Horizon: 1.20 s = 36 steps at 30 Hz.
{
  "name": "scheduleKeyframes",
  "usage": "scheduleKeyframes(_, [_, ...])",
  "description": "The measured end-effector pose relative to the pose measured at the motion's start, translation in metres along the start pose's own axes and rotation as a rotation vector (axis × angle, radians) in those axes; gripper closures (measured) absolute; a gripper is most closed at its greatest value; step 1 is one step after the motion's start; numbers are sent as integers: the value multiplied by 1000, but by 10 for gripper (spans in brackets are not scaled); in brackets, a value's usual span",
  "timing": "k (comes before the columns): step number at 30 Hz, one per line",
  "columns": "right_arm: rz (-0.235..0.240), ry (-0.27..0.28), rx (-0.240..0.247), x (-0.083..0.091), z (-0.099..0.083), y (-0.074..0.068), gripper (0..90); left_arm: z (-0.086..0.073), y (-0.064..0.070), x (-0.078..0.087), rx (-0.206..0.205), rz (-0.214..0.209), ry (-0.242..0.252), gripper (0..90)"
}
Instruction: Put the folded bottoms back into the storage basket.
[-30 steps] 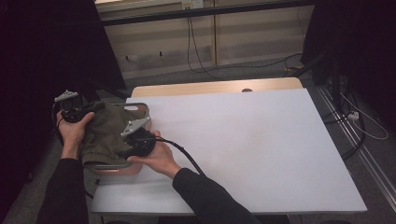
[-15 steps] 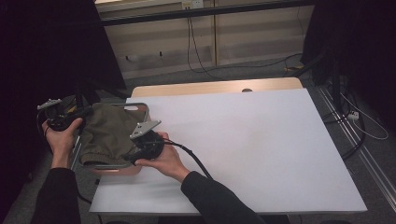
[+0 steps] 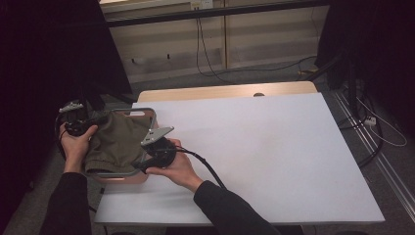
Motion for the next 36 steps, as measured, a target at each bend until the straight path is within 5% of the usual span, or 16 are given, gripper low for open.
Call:
scheduleKeyframes(10, [-14, 13, -12, 8, -2, 4, 292, -5, 3, -6, -26, -2, -79, 884])
scheduleKeyframes(17, [-12, 33, -20, 12, -3, 5, 272, -6, 3, -1, -18, -14, -44, 866])
scheduleKeyframes(36, [-37, 54, -26, 15, -2, 7, 159, 1, 17, 21, -63, -37, 29, 459])
Point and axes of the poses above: each handheld gripper's, and its own axes: x roughly backward along the jaws, z roughly out of its top, y roughly to its right, the point moved 5 cm from there along -x, roughly forward along the jaws, and after that the axes turned 6 degrees about y, right-handed, at the moved point
